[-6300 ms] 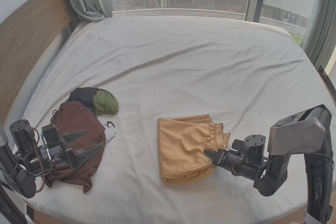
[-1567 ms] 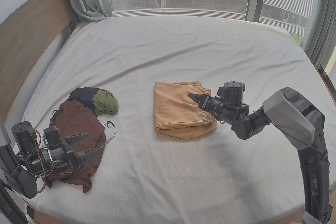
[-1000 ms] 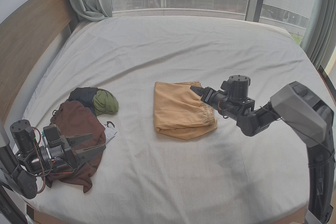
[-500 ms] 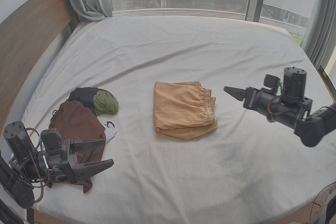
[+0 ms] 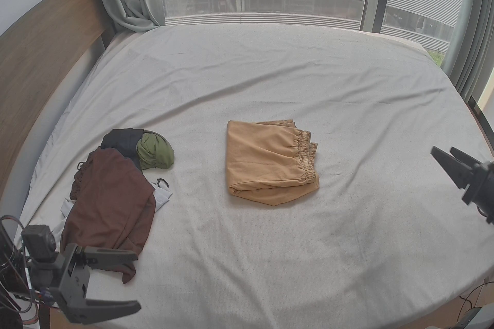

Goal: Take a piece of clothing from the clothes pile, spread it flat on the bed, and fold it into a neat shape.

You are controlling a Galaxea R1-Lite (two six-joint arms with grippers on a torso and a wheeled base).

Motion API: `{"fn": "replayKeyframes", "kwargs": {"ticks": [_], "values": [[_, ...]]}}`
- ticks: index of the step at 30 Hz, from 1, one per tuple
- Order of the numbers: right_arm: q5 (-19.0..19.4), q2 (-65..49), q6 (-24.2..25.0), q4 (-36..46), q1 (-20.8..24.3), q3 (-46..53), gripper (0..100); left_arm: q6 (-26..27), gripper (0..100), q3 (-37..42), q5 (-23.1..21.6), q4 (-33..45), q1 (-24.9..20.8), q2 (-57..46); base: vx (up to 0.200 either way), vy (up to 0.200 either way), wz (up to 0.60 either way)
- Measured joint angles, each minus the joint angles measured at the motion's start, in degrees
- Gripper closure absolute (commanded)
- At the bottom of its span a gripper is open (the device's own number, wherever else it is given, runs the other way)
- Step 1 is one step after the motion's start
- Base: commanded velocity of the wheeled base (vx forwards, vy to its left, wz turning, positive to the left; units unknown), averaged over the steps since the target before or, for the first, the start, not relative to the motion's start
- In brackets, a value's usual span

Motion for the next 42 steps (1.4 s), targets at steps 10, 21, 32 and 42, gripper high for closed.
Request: {"fn": "replayKeyframes", "kwargs": {"ticks": [10,21,32,42], "values": [[0.6,-29.4,-1.4,13.9,-5.3,8.6,0,-4.8,0,0.1,-0.9,21.4,-0.5,-26.0,0.000,0.000,0.00],[-2.9,-53.5,-5.7,39.3,-9.3,14.5,0,-12.7,0,0.1,2.2,36.0,-0.8,-53.7,0.000,0.000,0.00],[-9.4,-61.1,-11.4,42.3,-11.0,16.0,0,-4.3,0,0.1,38.0,47.2,0.1,-61.7,0.000,0.000,0.00],[-10.1,-62.5,-13.2,41.7,-11.4,16.0,0,8.1,0,0.1,54.2,52.1,10.2,-64.0,0.000,0.000,0.00]]}}
